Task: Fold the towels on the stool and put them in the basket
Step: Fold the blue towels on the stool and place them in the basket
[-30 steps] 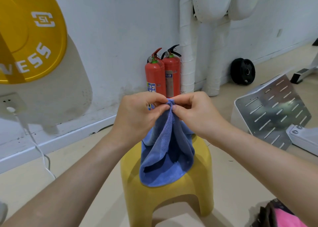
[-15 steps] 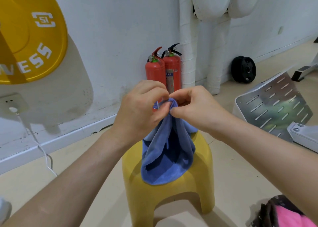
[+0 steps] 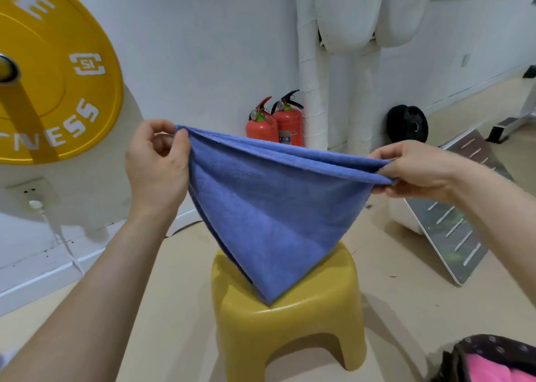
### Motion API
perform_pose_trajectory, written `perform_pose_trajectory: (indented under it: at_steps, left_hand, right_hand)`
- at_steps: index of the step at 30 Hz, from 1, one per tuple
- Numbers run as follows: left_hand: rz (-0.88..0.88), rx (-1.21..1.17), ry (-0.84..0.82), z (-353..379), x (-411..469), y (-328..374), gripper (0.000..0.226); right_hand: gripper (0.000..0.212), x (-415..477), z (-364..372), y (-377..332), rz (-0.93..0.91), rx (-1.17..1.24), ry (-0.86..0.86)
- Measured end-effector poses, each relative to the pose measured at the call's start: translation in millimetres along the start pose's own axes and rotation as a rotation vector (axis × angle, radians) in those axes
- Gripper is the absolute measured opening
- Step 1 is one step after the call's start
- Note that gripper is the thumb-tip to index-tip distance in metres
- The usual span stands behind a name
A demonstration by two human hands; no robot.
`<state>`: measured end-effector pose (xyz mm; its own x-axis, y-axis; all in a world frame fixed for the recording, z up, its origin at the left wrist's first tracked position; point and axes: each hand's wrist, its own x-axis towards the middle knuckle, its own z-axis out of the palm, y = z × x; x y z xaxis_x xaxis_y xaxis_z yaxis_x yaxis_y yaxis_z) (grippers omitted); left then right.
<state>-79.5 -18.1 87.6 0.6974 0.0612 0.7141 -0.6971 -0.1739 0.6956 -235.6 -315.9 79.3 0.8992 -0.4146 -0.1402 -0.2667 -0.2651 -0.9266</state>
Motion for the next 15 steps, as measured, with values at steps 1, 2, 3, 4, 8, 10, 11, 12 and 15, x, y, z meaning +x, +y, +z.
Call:
perform_pose_trajectory:
  at_steps: [1, 2, 3, 4, 8, 10, 11, 12, 15]
  left_hand:
    - [-0.024, -0.051, -0.020, -1.4, 3.4, 2.6, 0.018]
    - [-0.055, -0.139, -0.055, -3.2, 7.3, 7.6, 0.017]
    - [-0.103, -0.257, -0.114, -6.0, 12.3, 11.7, 0.016]
    - [-0.176, -0.383, -0.199, -9.5, 16.6, 16.1, 0.014]
    - [-0.440, -0.339, -0.566, -18.1, 15.9, 7.8, 0.018]
    - [-0.447, -0.092, -0.659, -11.4, 0.3, -12.6, 0.024]
    - [-0.414, 0.011, -0.648, -6.4, -7.3, -24.0, 0.026]
    - [-0.368, 0.081, -0.596, -1.4, -14.7, -31.4, 0.027]
    - [-0.086, 0.168, -0.276, 6.5, -13.7, -34.4, 0.024]
  right_hand:
    - [0.040, -4.0, -6.3, -8.3, -0.027, 0.076, 0.001]
    - [0.041, -7.8, -12.1, -16.0, -0.055, 0.157, 0.006]
    - [0.040, -11.5, -17.2, -22.1, -0.082, 0.232, 0.010]
    - [0.040, -13.3, -21.7, -26.1, -0.102, 0.291, 0.017]
    - [0.037, -3.3, -22.2, -16.4, -0.072, 0.181, 0.106]
    - [0.030, 8.8, -9.7, 4.7, 0.015, -0.058, 0.236]
    - [0.028, 15.0, -2.6, 16.5, 0.050, -0.153, 0.298]
    - [0.027, 20.2, 4.2, 26.2, 0.062, -0.222, 0.370]
    - [0.024, 27.3, 9.1, 26.1, -0.185, -0.339, 0.749]
